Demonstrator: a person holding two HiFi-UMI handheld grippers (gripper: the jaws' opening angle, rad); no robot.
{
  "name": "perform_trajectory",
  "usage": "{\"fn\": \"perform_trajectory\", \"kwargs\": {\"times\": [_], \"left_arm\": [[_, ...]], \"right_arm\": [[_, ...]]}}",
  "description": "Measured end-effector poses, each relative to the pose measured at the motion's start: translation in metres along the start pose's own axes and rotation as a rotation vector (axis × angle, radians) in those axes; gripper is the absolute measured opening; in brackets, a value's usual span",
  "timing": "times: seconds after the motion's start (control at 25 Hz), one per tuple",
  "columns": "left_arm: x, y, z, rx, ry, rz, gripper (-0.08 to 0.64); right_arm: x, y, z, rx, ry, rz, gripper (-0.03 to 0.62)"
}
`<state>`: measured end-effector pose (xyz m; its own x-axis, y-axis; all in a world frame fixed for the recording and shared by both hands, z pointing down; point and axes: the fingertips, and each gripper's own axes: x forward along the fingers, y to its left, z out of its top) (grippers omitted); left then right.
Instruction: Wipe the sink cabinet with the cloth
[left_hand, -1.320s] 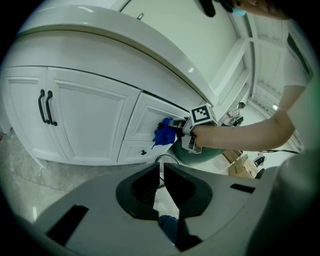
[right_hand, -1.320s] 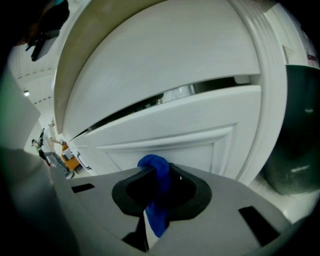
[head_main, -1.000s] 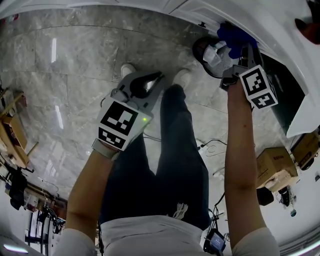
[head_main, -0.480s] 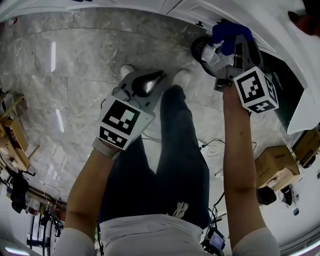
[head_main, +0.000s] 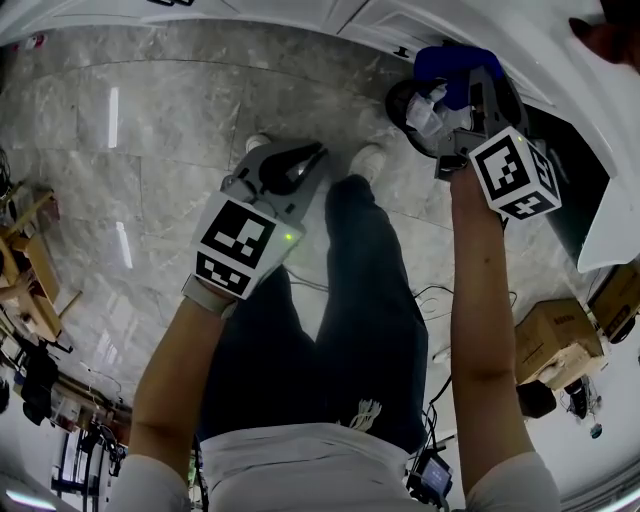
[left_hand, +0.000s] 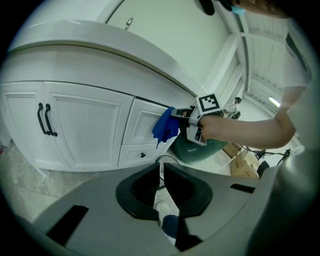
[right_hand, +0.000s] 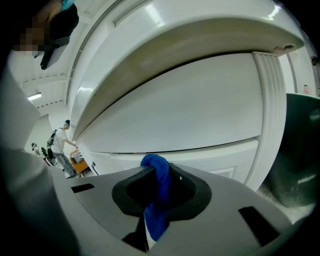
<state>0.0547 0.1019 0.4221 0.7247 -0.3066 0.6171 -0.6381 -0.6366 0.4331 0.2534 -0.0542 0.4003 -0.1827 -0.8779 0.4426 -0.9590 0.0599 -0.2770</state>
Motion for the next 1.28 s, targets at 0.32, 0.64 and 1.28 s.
{"fn": "perform_trajectory", "kwargs": {"times": [0.32, 0.64, 1.28], "left_arm": [[0.014, -0.025, 0.005, 0.022, 0.005, -0.019, 0.011], [0.038, -0.050, 0.014, 0.035, 0.014, -0.046, 0.011], [0.059, -0.044, 0.029, 0.003, -0.010, -0.017, 0.011]], "right_arm": [[-0.025, -0.050, 0.011, 0.063, -0.020, -0.060, 0.057], [-0.046, -0.100, 0.016, 0.118, -0.023, -0.105, 0.057], [-0.017, -0.145, -0.051, 0.363, 0.138, -0.166, 0.057]]}}
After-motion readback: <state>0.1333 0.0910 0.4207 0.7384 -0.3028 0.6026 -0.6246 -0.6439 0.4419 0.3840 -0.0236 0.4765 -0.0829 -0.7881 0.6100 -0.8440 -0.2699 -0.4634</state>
